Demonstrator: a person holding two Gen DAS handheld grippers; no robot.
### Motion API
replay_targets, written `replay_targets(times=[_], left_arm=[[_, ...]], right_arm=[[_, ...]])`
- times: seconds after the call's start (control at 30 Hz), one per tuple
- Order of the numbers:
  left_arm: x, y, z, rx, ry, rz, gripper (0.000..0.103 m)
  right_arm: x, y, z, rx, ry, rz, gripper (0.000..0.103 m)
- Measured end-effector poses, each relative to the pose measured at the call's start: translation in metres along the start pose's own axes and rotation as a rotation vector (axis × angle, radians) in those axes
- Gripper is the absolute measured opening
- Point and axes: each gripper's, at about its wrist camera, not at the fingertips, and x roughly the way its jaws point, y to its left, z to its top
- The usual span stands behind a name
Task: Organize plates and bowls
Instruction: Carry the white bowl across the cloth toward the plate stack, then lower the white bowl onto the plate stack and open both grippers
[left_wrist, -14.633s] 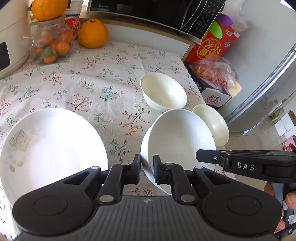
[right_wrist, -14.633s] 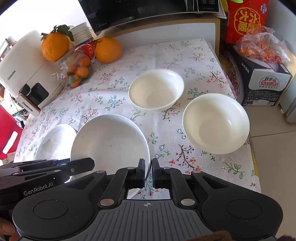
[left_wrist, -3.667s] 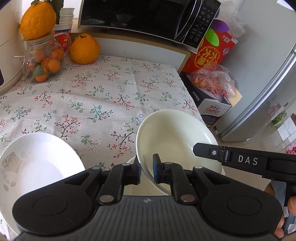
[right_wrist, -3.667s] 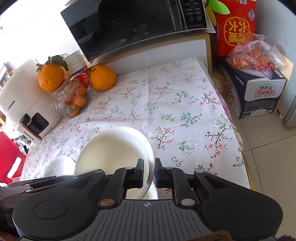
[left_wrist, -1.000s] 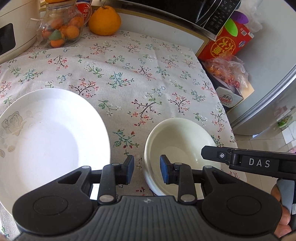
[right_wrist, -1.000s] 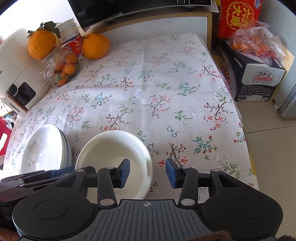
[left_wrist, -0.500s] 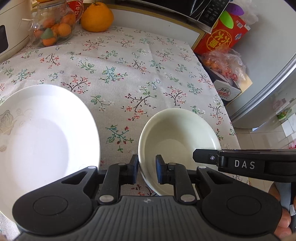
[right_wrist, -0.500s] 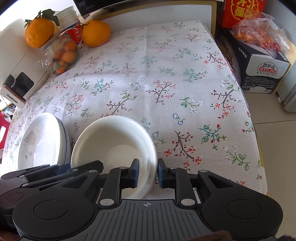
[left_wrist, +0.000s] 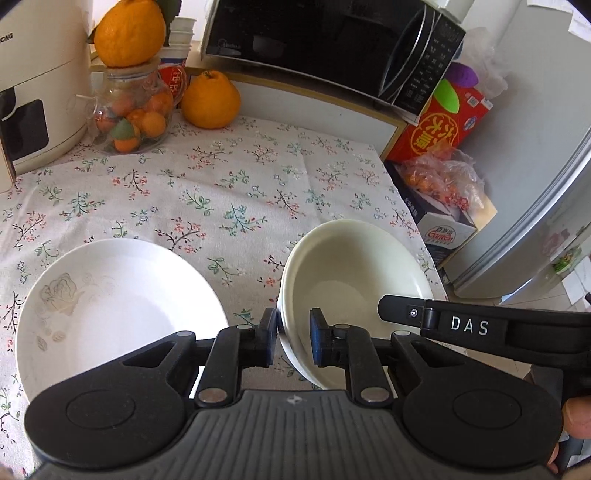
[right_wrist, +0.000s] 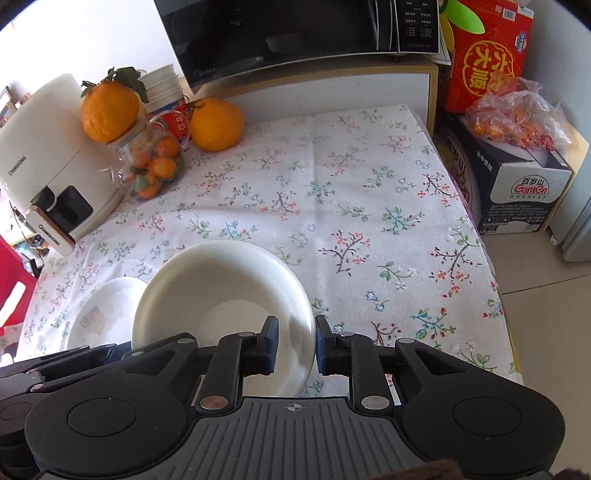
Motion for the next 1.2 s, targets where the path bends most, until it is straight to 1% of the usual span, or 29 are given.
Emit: replay_targets(times=[0.17,0.33,0.57,0.93,1.2], left_arm=[[-0.008,0.02,0.002,-0.05,-0.014,0.021,0.016],[-0.012,0.027,-0.002,-0.049,-0.014,0.045,0.016],[-0.026,0.04,-0.002,-0.049,-0.048,0.079,0.016],[-0.034,0.08,-0.009,-0.108,-0.025,0.141,0.016],[-0.037,0.1,-0.013,-0.14,0.0,0.167,0.016]], right_arm=[[0.005,0.027,0.001,-0.049,-0.004,0.019,0.02],[0.007,0.045,0.0,-0.083,-0.008,0.018,0.02],[0.011,0.069,-0.002,-0.105,-0.001,0.036,0.02],[0.03,0.119,-0.012,-0.214,0.051,0.06,0.02],[0.042,0.138,-0.019,-0.247,0.091,0.073,0.02]])
